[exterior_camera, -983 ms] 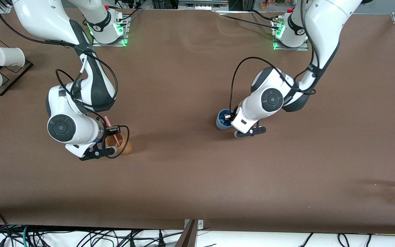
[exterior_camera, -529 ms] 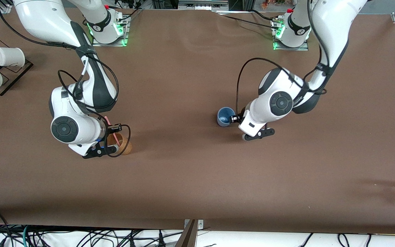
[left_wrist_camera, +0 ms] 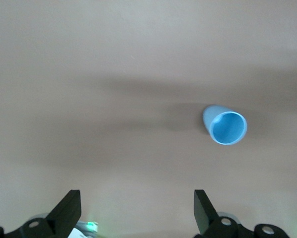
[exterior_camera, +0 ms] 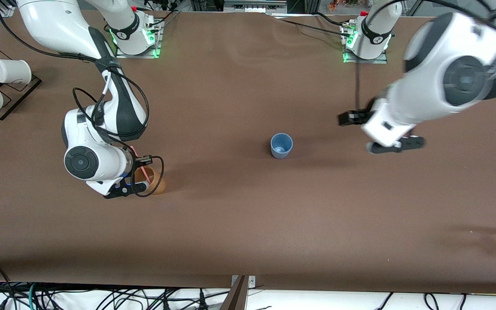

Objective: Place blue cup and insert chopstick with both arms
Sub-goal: 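Set the blue cup down, open the left gripper and withdraw it, then lift the pink chopstick out of the wooden cup with the right gripper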

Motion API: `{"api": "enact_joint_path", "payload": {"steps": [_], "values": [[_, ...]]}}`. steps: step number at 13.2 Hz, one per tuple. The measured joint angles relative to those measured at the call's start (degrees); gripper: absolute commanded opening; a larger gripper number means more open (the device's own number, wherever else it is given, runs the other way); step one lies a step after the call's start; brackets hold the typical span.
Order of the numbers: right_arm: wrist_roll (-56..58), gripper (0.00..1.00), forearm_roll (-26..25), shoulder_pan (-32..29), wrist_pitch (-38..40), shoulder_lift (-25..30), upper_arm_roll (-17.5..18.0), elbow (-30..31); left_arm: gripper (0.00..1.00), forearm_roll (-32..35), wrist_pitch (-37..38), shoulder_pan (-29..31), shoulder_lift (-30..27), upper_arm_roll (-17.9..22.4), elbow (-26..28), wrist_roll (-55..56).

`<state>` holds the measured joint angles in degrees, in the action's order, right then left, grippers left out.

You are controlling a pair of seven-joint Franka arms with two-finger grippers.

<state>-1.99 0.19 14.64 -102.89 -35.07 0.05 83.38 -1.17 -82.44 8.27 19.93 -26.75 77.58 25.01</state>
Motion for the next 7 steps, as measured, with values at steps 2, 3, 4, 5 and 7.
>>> {"api": "enact_joint_path", "payload": {"steps": [2,3,4,5,7], "values": [[0.1,0.06,0.0,0.0,0.0,0.1,0.0,0.0,1.0,0.0,-0.5,4.7,-0.4,1.9,-0.6,-11.2],[0.1,0.05,0.0,0.0,0.0,0.2,0.0,-0.1,1.0,0.1,-0.9,3.4,-1.6,6.0,-0.6,-15.8],[0.1,0.05,0.0,0.0,0.1,0.4,0.0,-0.3,1.0,0.1,-1.6,-0.5,-3.7,12.1,0.2,-20.4],[0.1,0.05,0.0,0.0,0.6,0.8,0.0,-0.6,1.0,0.1,-3.8,-4.0,-6.4,16.4,2.8,-23.9],[0.1,0.04,0.0,0.0,2.8,2.5,0.0,-1.9,1.0,0.1,-12.3,-7.2,-13.7,19.1,13.1,-26.2]]}}
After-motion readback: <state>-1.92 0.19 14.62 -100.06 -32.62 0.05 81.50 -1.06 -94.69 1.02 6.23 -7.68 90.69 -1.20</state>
